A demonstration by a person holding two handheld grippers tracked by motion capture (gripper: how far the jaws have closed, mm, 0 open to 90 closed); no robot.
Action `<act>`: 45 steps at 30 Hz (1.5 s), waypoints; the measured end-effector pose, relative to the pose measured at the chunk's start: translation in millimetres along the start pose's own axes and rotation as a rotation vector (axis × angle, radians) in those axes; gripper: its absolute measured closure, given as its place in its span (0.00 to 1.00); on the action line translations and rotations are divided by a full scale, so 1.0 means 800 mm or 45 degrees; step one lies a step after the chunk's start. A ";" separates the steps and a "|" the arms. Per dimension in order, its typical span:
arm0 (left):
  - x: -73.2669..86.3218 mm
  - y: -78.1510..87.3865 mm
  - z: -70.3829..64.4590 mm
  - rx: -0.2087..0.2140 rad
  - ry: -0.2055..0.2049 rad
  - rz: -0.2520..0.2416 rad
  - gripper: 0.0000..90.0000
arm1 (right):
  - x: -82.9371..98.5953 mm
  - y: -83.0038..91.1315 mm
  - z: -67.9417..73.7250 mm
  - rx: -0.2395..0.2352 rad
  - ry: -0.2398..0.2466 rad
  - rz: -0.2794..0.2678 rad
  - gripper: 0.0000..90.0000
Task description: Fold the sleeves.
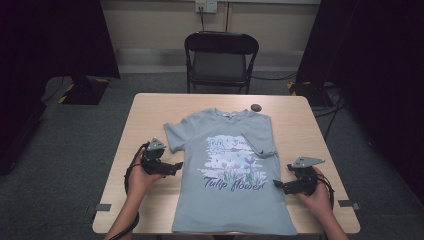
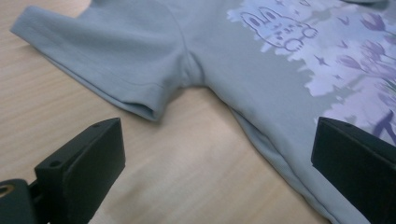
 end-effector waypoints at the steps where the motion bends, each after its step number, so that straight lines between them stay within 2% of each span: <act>1: -0.002 -0.001 0.003 0.007 0.020 -0.015 0.03 | 0.000 0.000 0.000 0.000 0.000 0.000 0.09; 2: -0.005 -0.001 0.006 0.004 0.027 -0.023 0.03 | 0.000 0.000 0.000 0.000 0.000 0.000 0.09; 4: -0.008 -0.002 0.011 -0.035 -0.006 -0.001 0.03 | 0.000 0.000 0.000 0.000 0.000 0.000 0.09; 6: -0.010 -0.005 0.017 -0.020 0.038 -0.025 0.03 | 0.000 0.000 0.000 0.000 0.000 0.000 0.09; 10: -0.012 -0.008 0.029 -0.039 0.051 -0.025 0.05 | 0.000 0.000 0.000 0.000 0.000 0.000 0.09; 12: -0.012 -0.009 0.037 -0.050 0.085 -0.042 0.07 | 0.000 0.000 0.000 0.000 0.000 0.000 0.09; 18: -0.015 -0.012 0.056 -0.090 0.131 -0.057 0.10 | 0.000 0.000 0.000 0.000 0.000 0.000 0.09; 21: -0.019 -0.015 0.062 -0.111 0.137 -0.057 0.11 | 0.000 0.000 0.000 0.000 0.000 0.000 0.09; 25: -0.025 -0.020 0.067 -0.142 0.115 -0.038 0.12 | 0.000 0.000 0.000 -0.001 0.000 0.000 0.09; 30: -0.030 -0.028 0.072 -0.154 0.123 -0.039 0.12 | 0.000 0.000 0.000 -0.001 0.001 0.000 0.09; 37: -0.039 -0.040 0.080 -0.202 0.114 -0.027 0.12 | 0.000 0.000 0.000 -0.001 0.001 -0.001 0.09; 45: -0.041 -0.050 0.097 -0.282 0.142 -0.003 0.13 | 0.000 0.000 0.000 -0.002 0.001 -0.001 0.09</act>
Point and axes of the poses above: each handheld gripper's, and its own axes: y roughly backward along the jaws, x roughly out of its underside, z roughly to its left, the point moved 1 cm from there along -y, roughly forward along the jaws, and after that the axes turned 9 degrees about x, right-handed, at the moved point
